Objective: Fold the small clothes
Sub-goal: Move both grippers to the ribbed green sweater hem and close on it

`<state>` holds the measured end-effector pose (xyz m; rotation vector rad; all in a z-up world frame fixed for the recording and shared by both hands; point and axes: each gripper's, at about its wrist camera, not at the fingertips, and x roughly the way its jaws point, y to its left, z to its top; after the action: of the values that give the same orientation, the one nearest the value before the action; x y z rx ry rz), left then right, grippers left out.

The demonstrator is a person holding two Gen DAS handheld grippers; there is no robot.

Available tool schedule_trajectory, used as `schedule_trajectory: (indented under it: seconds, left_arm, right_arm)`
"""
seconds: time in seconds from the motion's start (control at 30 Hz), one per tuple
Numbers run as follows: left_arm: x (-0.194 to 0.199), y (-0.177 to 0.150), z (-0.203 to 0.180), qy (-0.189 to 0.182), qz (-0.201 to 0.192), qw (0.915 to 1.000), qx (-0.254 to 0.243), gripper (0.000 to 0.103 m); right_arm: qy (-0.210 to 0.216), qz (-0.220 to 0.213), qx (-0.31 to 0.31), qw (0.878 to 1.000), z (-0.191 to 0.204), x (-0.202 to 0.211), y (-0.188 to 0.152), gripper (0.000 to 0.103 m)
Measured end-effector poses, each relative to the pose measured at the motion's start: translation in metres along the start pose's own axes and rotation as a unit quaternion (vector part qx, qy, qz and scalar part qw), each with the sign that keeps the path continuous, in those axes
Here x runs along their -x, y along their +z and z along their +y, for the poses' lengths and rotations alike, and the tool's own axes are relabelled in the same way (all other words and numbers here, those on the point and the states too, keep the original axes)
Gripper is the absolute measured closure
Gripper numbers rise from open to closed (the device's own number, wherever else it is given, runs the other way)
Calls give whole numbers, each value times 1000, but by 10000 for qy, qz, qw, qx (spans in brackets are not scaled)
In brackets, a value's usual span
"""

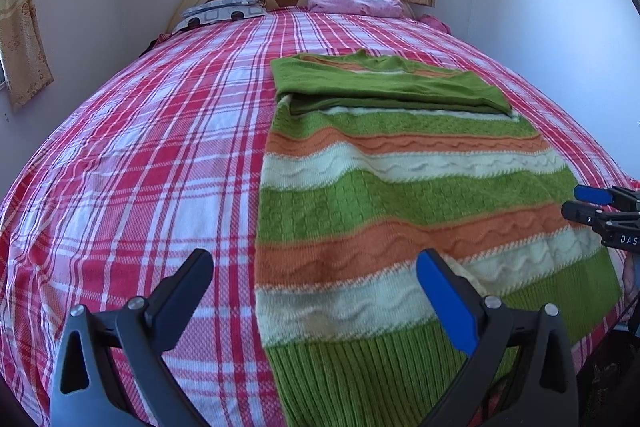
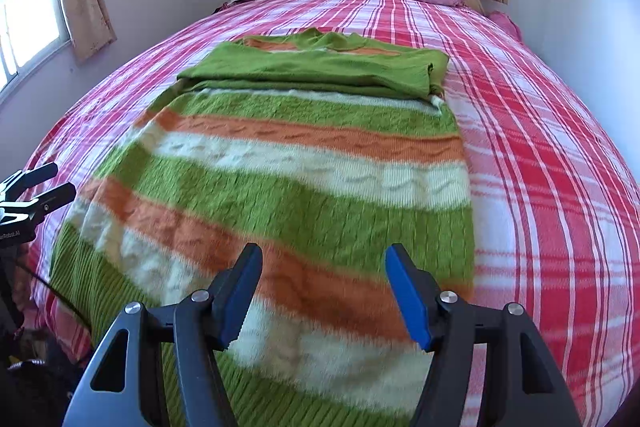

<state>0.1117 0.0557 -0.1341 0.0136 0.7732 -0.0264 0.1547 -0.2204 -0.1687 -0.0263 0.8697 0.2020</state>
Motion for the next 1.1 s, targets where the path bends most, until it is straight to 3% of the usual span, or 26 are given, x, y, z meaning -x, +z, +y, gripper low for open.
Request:
schedule_trajectory:
  seconds: [0.27,0.6,0.73,1.1]
  left_arm:
    - [11,-32,3,-40,176,9998,-35,0]
    - [12,-55,15,-502,587,9959,479,1]
    - [11,-68,22,-794,760,9902,861,12]
    - [16,-74,17,-1182,777,9847,1017,34]
  right_arm:
    - [-74,49,-113,9999,-2,17,-31,38]
    - [-157,173,-197,9995,-2,31,-52,38]
    - [-191,231,-198,9994,-2,39,-66,38]
    - [-207,272,-372,9987,-10,58,-93,38]
